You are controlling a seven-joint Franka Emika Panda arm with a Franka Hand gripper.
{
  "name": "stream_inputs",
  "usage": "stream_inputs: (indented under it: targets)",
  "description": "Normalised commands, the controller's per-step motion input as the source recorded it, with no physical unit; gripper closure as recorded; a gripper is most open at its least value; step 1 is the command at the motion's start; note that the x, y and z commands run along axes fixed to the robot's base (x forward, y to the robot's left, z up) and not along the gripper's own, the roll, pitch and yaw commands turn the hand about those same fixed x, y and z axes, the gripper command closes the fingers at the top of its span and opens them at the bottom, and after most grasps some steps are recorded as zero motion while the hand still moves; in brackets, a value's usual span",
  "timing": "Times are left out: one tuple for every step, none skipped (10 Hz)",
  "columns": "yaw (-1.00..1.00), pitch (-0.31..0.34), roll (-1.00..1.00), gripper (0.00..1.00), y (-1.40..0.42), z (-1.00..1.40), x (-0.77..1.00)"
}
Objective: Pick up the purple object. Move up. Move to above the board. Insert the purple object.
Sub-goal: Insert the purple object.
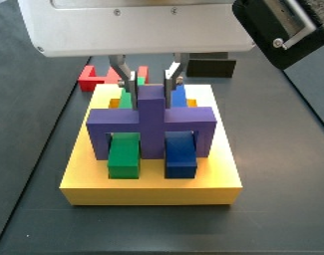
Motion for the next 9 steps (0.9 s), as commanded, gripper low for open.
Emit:
stream_inputs:
  targets:
    - [0.0,0.146,0.12,1.0,0.0,0.14,0.07]
    - [0.04,0.17,0.21,1.0,-0.02,0.13,0.04]
    - [0.05,0.14,0.25,1.0,0.0,0.05,0.1]
    - [0.0,0.09,0.26,1.0,-0.01,-0.01,0.07]
    - [0.0,0.0,0.17,1.0,0.0,-0.2,0.0]
    - [0.0,-0.027,0.12,1.0,-0.07,-0.25,-0.03]
    - [0.0,-0.071,0.1,1.0,-0.14,-0.26,-0.05]
    - [0.0,-0.079,0.09,1.0,-0.15,-0.25,-0.06]
    - [0.0,-0.079,0.01,1.0,-0.15,-0.15,-0.03]
